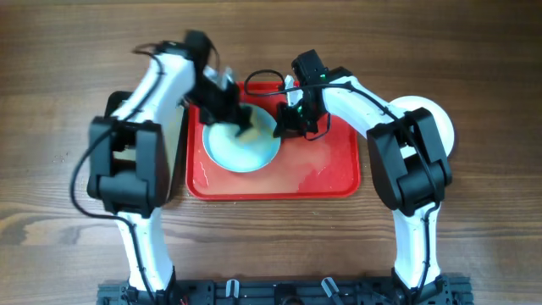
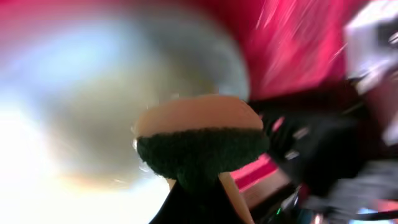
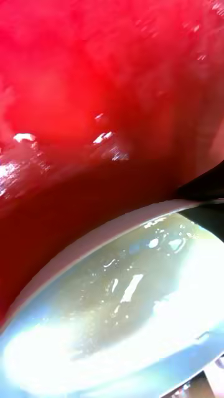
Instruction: Clean dirty plates on tray and stack at the side
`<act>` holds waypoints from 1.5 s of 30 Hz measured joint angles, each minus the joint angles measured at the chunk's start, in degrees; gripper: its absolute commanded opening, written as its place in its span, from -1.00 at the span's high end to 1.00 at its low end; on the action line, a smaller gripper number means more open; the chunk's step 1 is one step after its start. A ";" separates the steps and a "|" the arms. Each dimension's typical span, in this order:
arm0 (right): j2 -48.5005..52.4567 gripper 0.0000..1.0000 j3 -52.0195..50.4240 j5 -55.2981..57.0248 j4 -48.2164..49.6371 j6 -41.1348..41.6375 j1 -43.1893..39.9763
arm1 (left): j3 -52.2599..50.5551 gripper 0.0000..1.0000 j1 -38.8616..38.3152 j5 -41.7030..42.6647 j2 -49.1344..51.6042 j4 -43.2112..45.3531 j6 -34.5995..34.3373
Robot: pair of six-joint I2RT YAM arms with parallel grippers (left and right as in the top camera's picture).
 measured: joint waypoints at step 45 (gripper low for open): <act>-27.87 0.91 -0.09 107.65 -27.61 12.26 27.47 | 2.97 0.92 3.17 -18.14 -2.12 2.32 -3.54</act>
